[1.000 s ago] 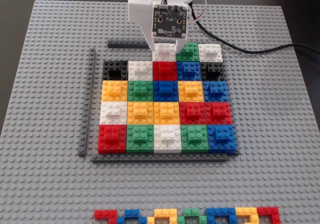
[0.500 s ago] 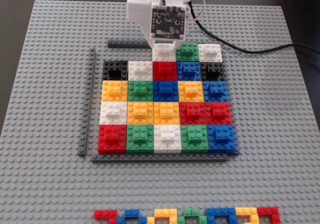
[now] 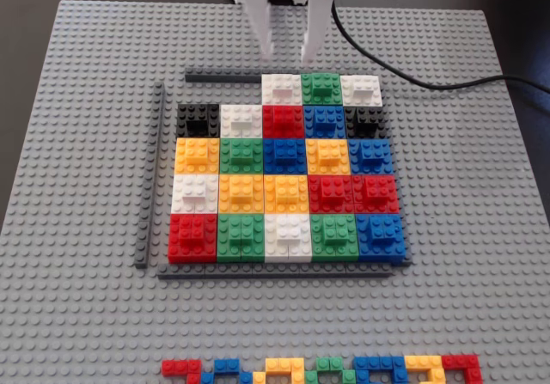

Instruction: Grab the cube and place it into the grid

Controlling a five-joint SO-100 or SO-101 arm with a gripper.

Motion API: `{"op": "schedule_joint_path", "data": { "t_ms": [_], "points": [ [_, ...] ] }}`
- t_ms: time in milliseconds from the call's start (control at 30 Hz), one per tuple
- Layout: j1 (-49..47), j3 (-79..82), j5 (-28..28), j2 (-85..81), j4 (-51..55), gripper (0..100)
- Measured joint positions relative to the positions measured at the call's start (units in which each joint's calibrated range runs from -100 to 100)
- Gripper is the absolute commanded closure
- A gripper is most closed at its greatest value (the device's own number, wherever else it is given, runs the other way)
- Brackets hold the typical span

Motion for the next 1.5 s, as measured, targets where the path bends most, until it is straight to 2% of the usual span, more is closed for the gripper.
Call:
{"op": "schedule_joint_path", "data": {
  "t_ms": [200,400,1033,1267,1500],
  "points": [
    [-1.53,-2.74,-0.88,-9.16,2.44,100],
    [-1.90,-0.79,-1.12,-20.10,0.39,100],
    [-0.95,40.95,1.37,-52.42,-15.92,100],
    [-0.51,51.99,1.27,-57.59,-20.90,100],
    [-0.58,55.96,0.78,-58.10,-23.39,100]
  ]
}}
